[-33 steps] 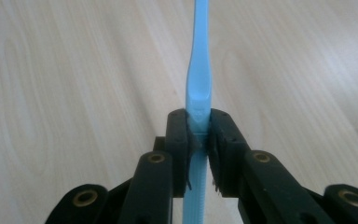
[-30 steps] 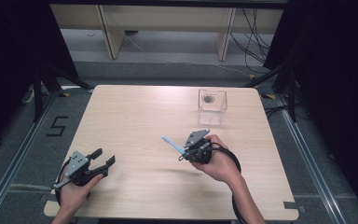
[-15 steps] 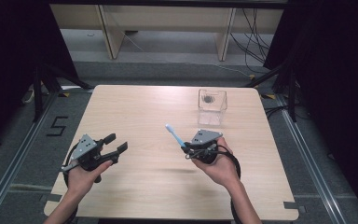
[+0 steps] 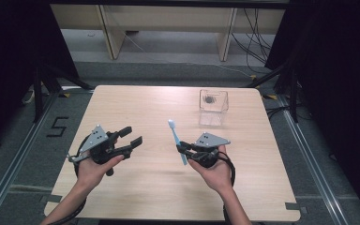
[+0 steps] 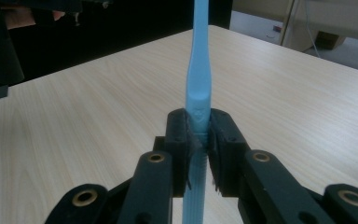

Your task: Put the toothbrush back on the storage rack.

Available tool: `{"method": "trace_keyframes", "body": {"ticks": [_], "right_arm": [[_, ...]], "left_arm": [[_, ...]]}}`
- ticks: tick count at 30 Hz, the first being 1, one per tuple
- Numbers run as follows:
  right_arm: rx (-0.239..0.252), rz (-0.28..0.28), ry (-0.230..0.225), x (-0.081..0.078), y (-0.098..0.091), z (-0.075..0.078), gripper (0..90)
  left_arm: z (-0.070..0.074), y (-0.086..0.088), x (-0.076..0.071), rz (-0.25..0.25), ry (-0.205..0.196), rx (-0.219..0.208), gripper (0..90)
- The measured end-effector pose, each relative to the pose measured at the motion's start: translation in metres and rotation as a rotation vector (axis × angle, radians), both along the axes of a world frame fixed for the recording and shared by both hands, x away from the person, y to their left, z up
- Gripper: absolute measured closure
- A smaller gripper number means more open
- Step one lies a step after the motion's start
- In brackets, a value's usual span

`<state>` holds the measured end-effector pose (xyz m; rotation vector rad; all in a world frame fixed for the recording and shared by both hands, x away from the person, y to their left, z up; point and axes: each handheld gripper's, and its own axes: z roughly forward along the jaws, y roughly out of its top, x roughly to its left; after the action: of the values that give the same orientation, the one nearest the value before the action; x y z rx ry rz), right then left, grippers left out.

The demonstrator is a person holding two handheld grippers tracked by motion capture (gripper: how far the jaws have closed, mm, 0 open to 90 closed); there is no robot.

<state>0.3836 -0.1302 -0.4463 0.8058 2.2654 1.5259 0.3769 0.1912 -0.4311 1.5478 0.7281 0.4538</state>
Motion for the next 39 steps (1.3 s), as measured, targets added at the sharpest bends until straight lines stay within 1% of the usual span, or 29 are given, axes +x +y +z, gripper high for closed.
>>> {"method": "trace_keyframes", "body": {"ticks": [1, 2, 4, 5, 6, 8, 11, 12, 13, 14, 15, 17, 19, 20, 22, 23, 26, 27, 28, 29, 31, 32, 33, 34, 35, 36, 37, 38, 39], "right_arm": [[0.0, 0.0, 0.0, 0.0, 0.0, 0.0, 79.0], [-0.005, -0.011, -0.005, -0.001, 0.001, 0.002, 79.0], [0.011, -0.026, -0.002, -0.003, 0.003, 0.003, 79.0], [0.028, -0.02, -0.008, -0.002, 0.004, 0.003, 79.0], [0.022, -0.031, -0.017, -0.002, 0.004, 0.004, 79.1], [0.037, -0.026, -0.039, -0.002, 0.006, 0.004, 79.0], [0.039, -0.042, -0.031, -0.003, 0.008, 0.005, 79.1], [0.054, -0.036, -0.053, -0.001, 0.01, 0.004, 79.0], [0.057, -0.059, -0.059, -0.002, 0.011, 0.004, 79.1], [0.066, -0.058, -0.027, -0.004, 0.012, 0.003, 79.1], [0.062, -0.058, -0.028, -0.003, 0.013, 0.003, 79.1], [0.083, -0.074, -0.022, -0.004, 0.016, 0.001, 79.0], [0.076, -0.091, -0.017, -0.005, 0.017, 0.0, 79.0], [0.07, -0.082, -0.037, -0.004, 0.018, -0.001, 79.0], [0.067, -0.087, -0.04, -0.004, 0.021, -0.001, 79.1], [0.057, -0.088, -0.057, -0.003, 0.021, 0.0, 79.0], [0.073, -0.085, -0.039, -0.004, 0.025, -0.001, 79.0], [0.062, -0.096, -0.034, -0.005, 0.025, 0.0, 79.1], [0.073, -0.093, -0.04, -0.004, 0.026, -0.001, 79.1], [0.07, -0.093, -0.062, -0.003, 0.026, -0.001, 79.1], [0.067, -0.096, -0.063, -0.003, 0.026, -0.001, 79.0], [0.06, -0.115, -0.059, -0.004, 0.027, 0.0, 79.0], [0.071, -0.113, -0.057, -0.004, 0.027, 0.0, 79.0], [0.064, -0.117, -0.085, -0.003, 0.028, 0.001, 79.1], [0.074, -0.124, -0.067, -0.005, 0.029, 0.001, 79.1], [0.07, -0.118, -0.075, -0.004, 0.029, 0.001, 79.1], [0.051, -0.126, -0.084, -0.004, 0.028, 0.002, 79.1], [0.066, -0.13, -0.056, -0.006, 0.03, 0.001, 79.1], [0.047, -0.128, -0.082, -0.005, 0.029, 0.002, 79.1]], "left_arm": [[0.0, 0.0, 0.0, 0.0, 0.0, 0.0, 36.7], [0.001, -0.006, 0.002, -0.02, 0.006, -0.009, 36.5], [0.003, -0.011, 0.004, -0.031, 0.014, -0.008, 36.1], [0.003, -0.013, 0.004, -0.035, 0.02, -0.005, 36.1], [0.003, -0.015, 0.005, -0.04, 0.024, -0.008, 36.1], [0.004, -0.019, 0.007, -0.053, 0.029, -0.009, 36.3], [0.005, -0.023, 0.008, -0.066, 0.04, -0.024, 36.6], [0.006, -0.03, 0.01, -0.084, 0.041, -0.019, 37.0], [0.006, -0.03, 0.01, -0.084, 0.041, -0.019, 37.3], [0.007, -0.035, 0.011, -0.099, 0.042, -0.016, 37.7], [0.008, -0.04, 0.011, -0.109, 0.043, -0.016, 38.2], [0.008, -0.043, 0.012, -0.115, 0.041, -0.011, 39.4], [0.009, -0.05, 0.014, -0.131, 0.04, -0.005, 41.1], [0.009, -0.053, 0.015, -0.132, 0.04, 0.001, 41.9], [0.009, -0.057, 0.017, -0.13, 0.041, 0.01, 44.2], [0.01, -0.058, 0.018, -0.131, 0.042, 0.005, 45.1], [0.011, -0.061, 0.022, -0.129, 0.05, -0.005, 50.5], [0.011, -0.062, 0.023, -0.129, 0.057, -0.012, 52.2], [0.011, -0.063, 0.024, -0.131, 0.063, -0.015, 53.9], [0.011, -0.064, 0.025, -0.132, 0.07, -0.021, 55.7], [0.011, -0.065, 0.026, -0.137, 0.079, -0.025, 58.6], [0.011, -0.067, 0.027, -0.143, 0.09, -0.035, 60.4], [0.011, -0.068, 0.028, -0.15, 0.092, -0.037, 62.1], [0.012, -0.069, 0.028, -0.152, 0.089, -0.036, 63.7], [0.012, -0.069, 0.028, -0.152, 0.089, -0.036, 65.3], [0.012, -0.071, 0.028, -0.152, 0.091, -0.035, 67.0], [0.012, -0.073, 0.028, -0.152, 0.092, -0.033, 68.5], [0.012, -0.073, 0.028, -0.153, 0.092, -0.031, 69.9], [0.012, -0.074, 0.028, -0.153, 0.091, -0.033, 71.4]]}}
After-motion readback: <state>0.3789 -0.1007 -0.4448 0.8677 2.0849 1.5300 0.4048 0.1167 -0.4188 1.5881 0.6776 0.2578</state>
